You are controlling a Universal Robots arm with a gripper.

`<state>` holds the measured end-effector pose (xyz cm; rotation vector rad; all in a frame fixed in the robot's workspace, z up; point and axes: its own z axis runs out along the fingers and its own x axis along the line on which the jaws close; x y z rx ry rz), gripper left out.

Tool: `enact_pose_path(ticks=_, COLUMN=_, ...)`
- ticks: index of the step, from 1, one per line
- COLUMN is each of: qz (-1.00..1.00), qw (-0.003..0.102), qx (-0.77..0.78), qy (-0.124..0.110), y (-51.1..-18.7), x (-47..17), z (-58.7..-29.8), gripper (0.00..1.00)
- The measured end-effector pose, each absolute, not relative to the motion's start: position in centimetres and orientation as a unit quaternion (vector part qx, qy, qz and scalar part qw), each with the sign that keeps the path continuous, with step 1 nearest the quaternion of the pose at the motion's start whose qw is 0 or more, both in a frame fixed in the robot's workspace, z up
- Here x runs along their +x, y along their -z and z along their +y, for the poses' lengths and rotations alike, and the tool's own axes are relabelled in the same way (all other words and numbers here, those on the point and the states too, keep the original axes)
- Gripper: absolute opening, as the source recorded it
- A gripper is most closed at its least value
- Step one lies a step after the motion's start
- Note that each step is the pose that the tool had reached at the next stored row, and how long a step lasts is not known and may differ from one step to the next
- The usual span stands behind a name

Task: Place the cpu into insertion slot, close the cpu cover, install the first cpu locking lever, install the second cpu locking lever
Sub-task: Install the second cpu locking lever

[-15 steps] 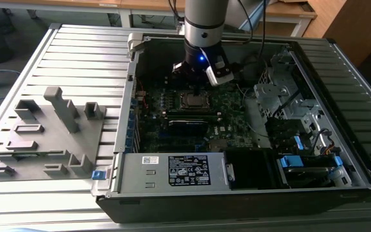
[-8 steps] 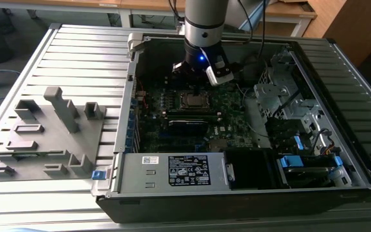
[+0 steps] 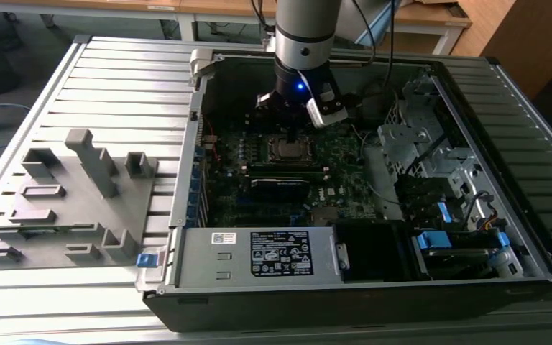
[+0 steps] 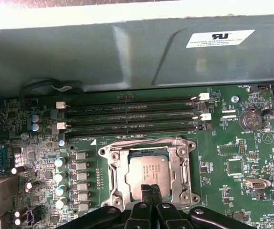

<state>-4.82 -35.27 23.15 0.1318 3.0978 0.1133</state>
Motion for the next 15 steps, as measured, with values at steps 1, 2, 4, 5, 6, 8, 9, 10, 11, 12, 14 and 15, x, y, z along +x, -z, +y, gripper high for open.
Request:
enact_pose_path(ticks=1, qz=0.998, qw=0.019, qx=0.042, qy=-0.037, y=-23.13, x=-4.77, z=-35.25, gripper=0.11)
enact_pose_path(ticks=2, qz=0.998, qw=0.019, qx=0.043, qy=-0.037, y=-23.12, x=-4.66, z=-35.23, gripper=0.11)
enact_pose_path(ticks=4, qz=0.998, qw=0.019, qx=0.043, qy=-0.037, y=-23.1, x=-4.49, z=-35.16, gripper=0.11)
enact_pose_path(ticks=5, qz=0.998, qw=0.019, qx=0.043, qy=-0.037, y=-23.09, x=-4.47, z=-35.12, gripper=0.11)
enact_pose_path(ticks=6, qz=0.998, qw=0.019, qx=0.043, qy=-0.037, y=-23.09, x=-4.47, z=-35.06, gripper=0.11)
enact_pose_path(ticks=8, qz=0.998, qw=0.019, qx=0.042, qy=-0.037, y=-23.09, x=-4.48, z=-34.89, gripper=0.11)
enact_pose_path(ticks=9, qz=0.998, qw=0.019, qx=0.042, qy=-0.037, y=-23.09, x=-4.48, z=-34.87, gripper=0.11)
enact_pose_path(ticks=10, qz=0.998, qw=0.019, qx=0.042, qy=-0.037, y=-23.09, x=-4.48, z=-34.87, gripper=0.11)
enact_pose_path(ticks=11, qz=0.998, qw=0.019, qx=0.042, qy=-0.037, y=-23.09, x=-4.48, z=-34.87, gripper=0.11)
enact_pose_path(ticks=12, qz=0.998, qw=0.019, qx=0.042, qy=-0.037, y=-23.09, x=-4.48, z=-34.85, gripper=0.11)
enact_pose_path(ticks=14, qz=0.998, qw=0.019, qx=0.042, qy=-0.037, y=-23.09, x=-4.48, z=-34.83, gripper=0.11)
enact_pose_path(ticks=15, qz=0.998, qw=0.019, qx=0.042, qy=-0.037, y=-23.09, x=-4.48, z=-34.83, gripper=0.11)
